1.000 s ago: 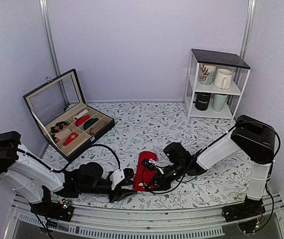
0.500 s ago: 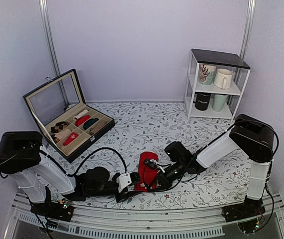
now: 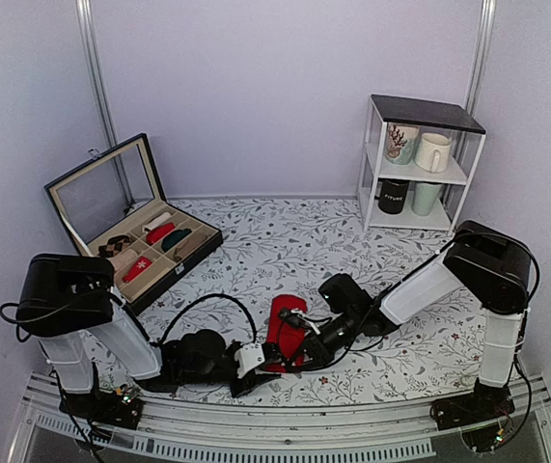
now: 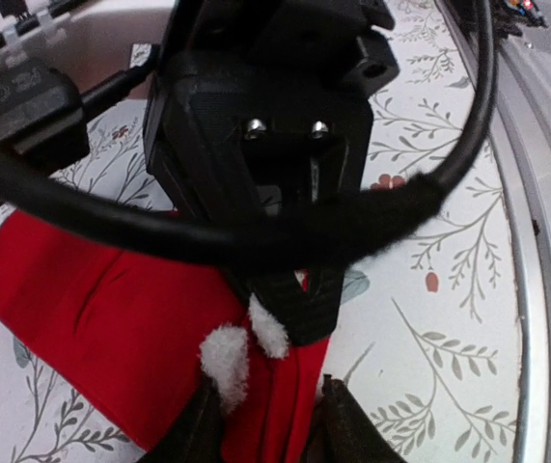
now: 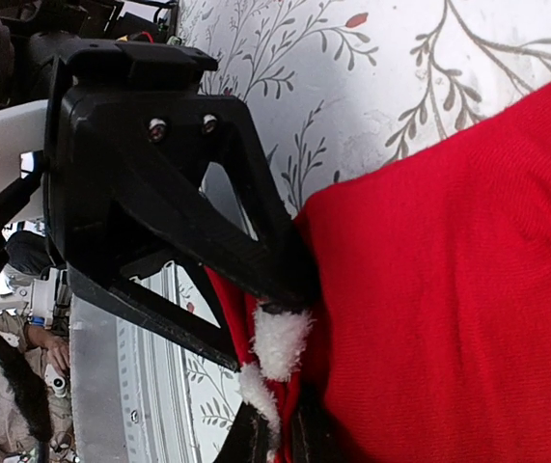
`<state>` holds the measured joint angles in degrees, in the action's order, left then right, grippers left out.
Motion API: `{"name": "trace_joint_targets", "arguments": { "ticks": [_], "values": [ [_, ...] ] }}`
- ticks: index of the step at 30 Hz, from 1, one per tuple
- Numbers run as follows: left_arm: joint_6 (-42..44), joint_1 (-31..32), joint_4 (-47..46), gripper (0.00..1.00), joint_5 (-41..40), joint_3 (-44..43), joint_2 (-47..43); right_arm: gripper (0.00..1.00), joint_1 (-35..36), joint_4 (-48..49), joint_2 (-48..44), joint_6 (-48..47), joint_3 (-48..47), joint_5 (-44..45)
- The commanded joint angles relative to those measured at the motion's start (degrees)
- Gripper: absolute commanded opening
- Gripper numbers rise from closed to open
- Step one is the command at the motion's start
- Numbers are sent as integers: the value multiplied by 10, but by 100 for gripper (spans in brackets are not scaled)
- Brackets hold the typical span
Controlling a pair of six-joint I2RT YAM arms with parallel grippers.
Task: Roll the socks
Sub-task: Roll a pair of socks at the center of the board.
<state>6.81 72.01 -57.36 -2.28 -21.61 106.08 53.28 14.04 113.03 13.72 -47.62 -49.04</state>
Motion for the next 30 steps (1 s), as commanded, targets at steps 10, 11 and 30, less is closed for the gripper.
{"name": "trace_joint_targets", "arguments": {
  "ticks": [10,11,30],
  "values": [
    [-47,-5,52,0,56,-14,4,13,3,-111,38,-3,21,52],
    [-58,-9,60,0,62,-12,2,15,3,-110,32,-5,20,56],
    [-216,-100,195,0,213,-18,38,44,144,135,-255,-292,185,396]
  ]
}}
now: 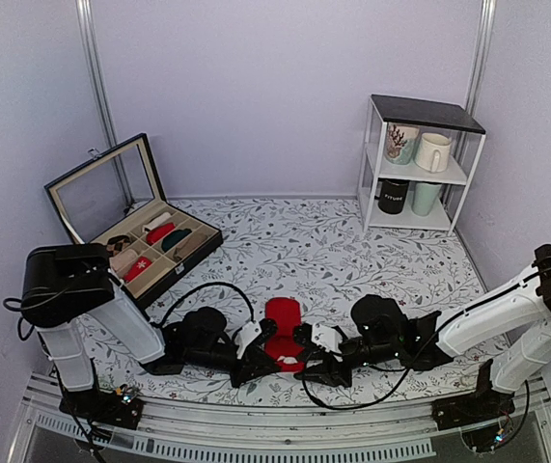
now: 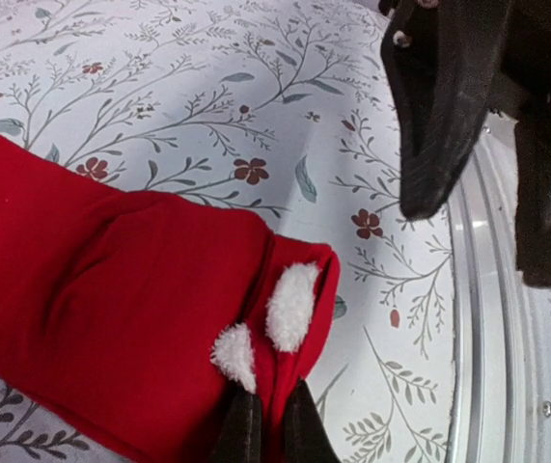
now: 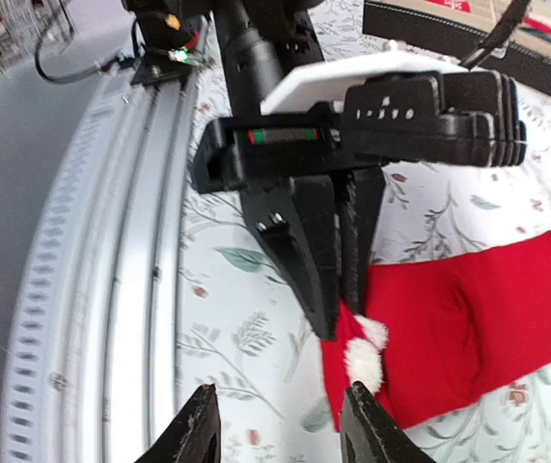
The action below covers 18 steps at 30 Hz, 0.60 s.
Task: Roll the socks
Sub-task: Roll a pair of socks at the center of the board.
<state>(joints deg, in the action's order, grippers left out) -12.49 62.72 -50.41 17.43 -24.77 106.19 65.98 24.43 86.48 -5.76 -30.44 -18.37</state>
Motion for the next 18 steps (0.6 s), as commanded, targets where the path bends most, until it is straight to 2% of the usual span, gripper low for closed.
{"name": "trace_joint_targets", "arguments": {
  "ticks": [1,14,18],
  "values": [
    [-24,-8,126,0,16,15,38,44,24,30,20,-108,10,95],
    [-20,-9,136,0,21,4,50,43,42,32,100,-125,-24,146],
    [-23,-9,129,0,24,7,58,38,42,29,116,-114,-26,151]
  ]
}}
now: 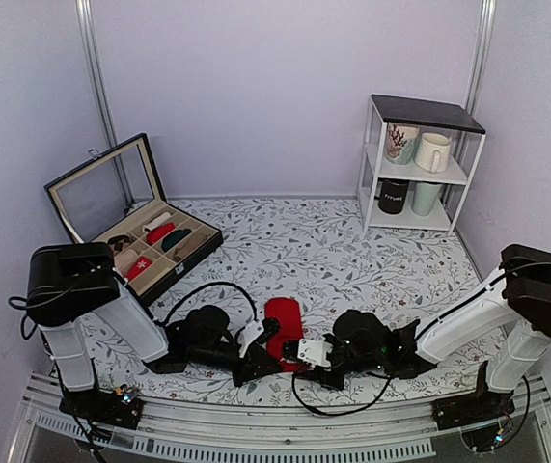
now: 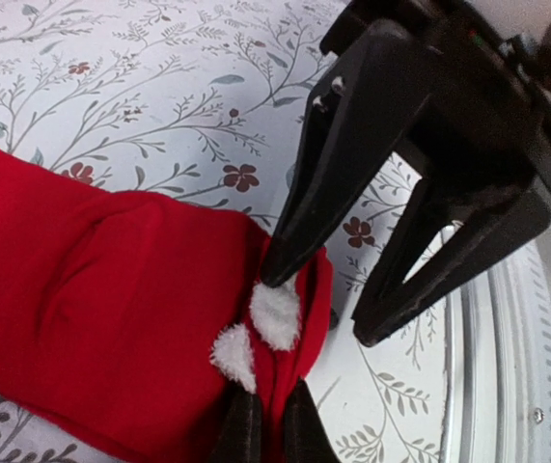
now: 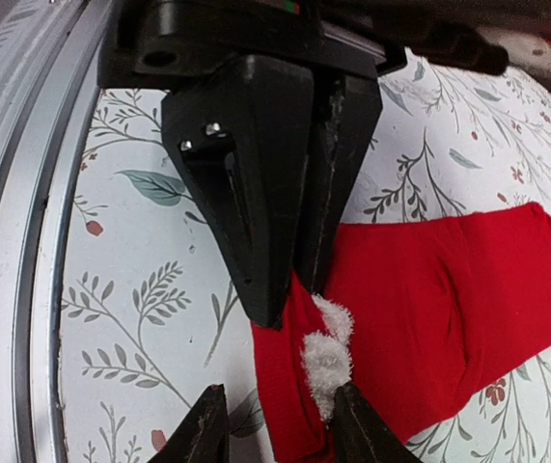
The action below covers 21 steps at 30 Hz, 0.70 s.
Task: Roll the socks
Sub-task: Roll a pair of socks at the center of the board.
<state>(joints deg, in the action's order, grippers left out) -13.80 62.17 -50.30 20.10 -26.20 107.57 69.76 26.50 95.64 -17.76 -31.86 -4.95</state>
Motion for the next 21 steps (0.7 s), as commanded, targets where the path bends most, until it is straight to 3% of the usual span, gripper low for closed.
{"name": "trace_joint_targets", "arguments": {
  "ticks": [1,7,9,12,16,21],
  "values": [
    [-10,-3,127,0,-2,21,45,36,4,6,29,10,-13,15],
    [-10,-4,109,1,-4,29,32,22,4,-16,45,51,-8,19],
    [-4,-3,108,17,-5,30,19,14,4,-21,47,66,-4,24],
    [7,-3,107,24,-6,30,-6,4,4,-37,53,85,-5,28],
    [42,11,92,29,-21,45,-78,1,-3,-75,59,122,-16,-14],
    [109,88,103,36,-156,72,-170,1,-41,-147,74,174,-50,-125]
  ]
}}
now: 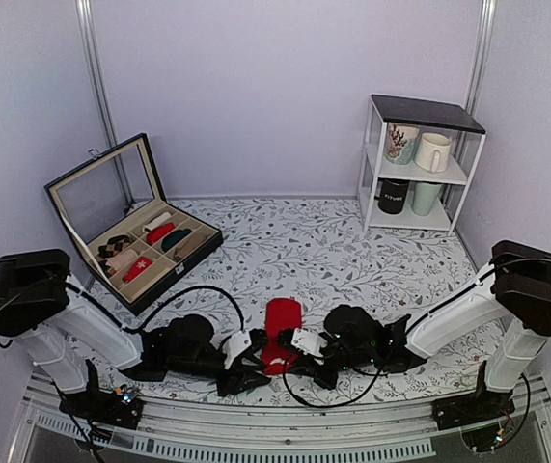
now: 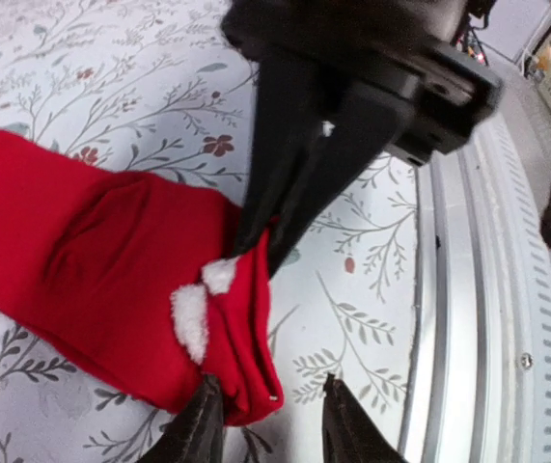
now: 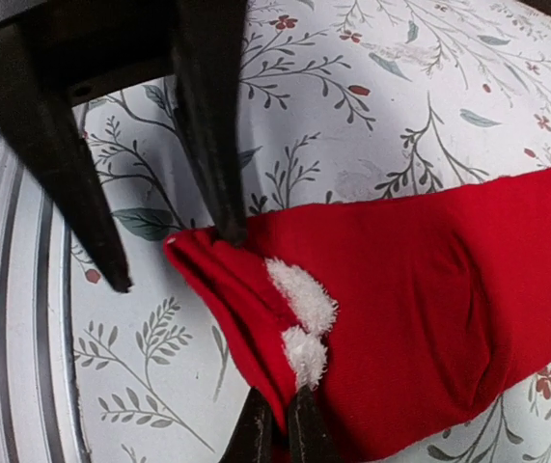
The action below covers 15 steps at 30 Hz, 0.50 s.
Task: Roll the socks
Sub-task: Roll a pair of socks at the center of the board.
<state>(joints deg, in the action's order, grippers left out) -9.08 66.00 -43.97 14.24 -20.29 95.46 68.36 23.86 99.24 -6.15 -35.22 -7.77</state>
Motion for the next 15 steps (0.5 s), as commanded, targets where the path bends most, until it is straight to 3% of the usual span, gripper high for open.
{"name": "trace_joint_targets", "arguments": {
  "ticks": [1,7,15],
  "values": [
    [71,62,39,36,-119,14,-57,1,-36,-137,43,84,-25,-121],
    [113,107,24,36,-188,11,-49,1,-99,-209,92,165,-61,-228],
    [132,112,-61,39,-267,15,14,2,-109,-244,111,200,-76,-251]
  ]
}}
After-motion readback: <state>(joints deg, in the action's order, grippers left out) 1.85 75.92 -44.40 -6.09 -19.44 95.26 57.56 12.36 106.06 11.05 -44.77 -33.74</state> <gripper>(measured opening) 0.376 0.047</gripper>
